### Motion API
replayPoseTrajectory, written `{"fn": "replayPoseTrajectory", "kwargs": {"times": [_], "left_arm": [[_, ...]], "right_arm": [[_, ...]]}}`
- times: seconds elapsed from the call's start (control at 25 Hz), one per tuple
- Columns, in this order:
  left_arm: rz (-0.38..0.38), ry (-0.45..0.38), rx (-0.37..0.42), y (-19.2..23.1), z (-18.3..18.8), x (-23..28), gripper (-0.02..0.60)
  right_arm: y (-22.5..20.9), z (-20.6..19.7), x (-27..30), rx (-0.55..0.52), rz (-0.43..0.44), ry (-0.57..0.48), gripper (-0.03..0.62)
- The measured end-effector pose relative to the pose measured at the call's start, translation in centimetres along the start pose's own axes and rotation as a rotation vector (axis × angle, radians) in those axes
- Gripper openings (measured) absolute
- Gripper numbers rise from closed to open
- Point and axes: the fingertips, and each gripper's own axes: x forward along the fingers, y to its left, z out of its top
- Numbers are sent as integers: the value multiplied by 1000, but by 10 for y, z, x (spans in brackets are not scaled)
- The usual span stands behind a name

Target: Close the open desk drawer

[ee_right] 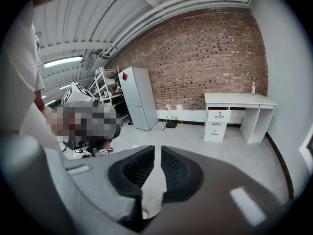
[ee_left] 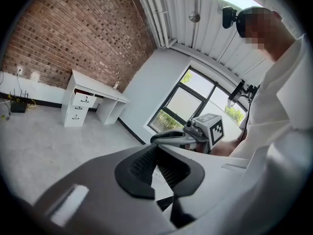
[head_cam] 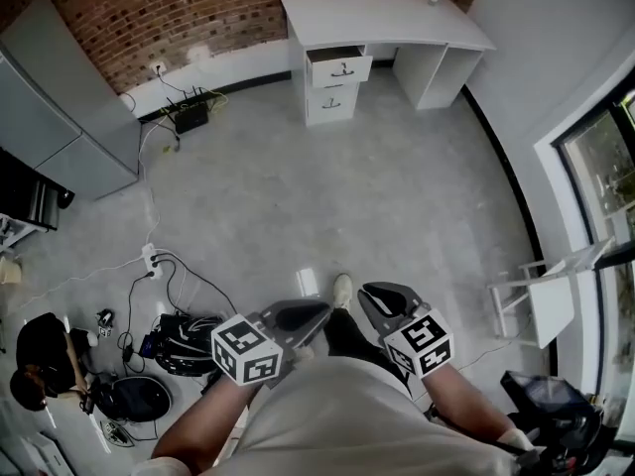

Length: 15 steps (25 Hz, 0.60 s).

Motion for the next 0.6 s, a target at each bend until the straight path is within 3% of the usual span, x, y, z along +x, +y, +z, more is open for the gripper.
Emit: {"fn": "replayPoseTrajectory", "kwargs": {"times": [0.32, 0.48, 0.6], "left_arm": [[39, 11, 19, 85, 114, 111, 14], [53, -27, 15, 112, 157, 136, 17], [68, -28, 1, 138, 182, 155, 17]], "right_arm": [[-157, 80, 56, -31, 59, -29, 29], [-204, 103, 80, -47, 79, -19, 29], [-242, 117, 105, 10, 91, -16, 29]]}}
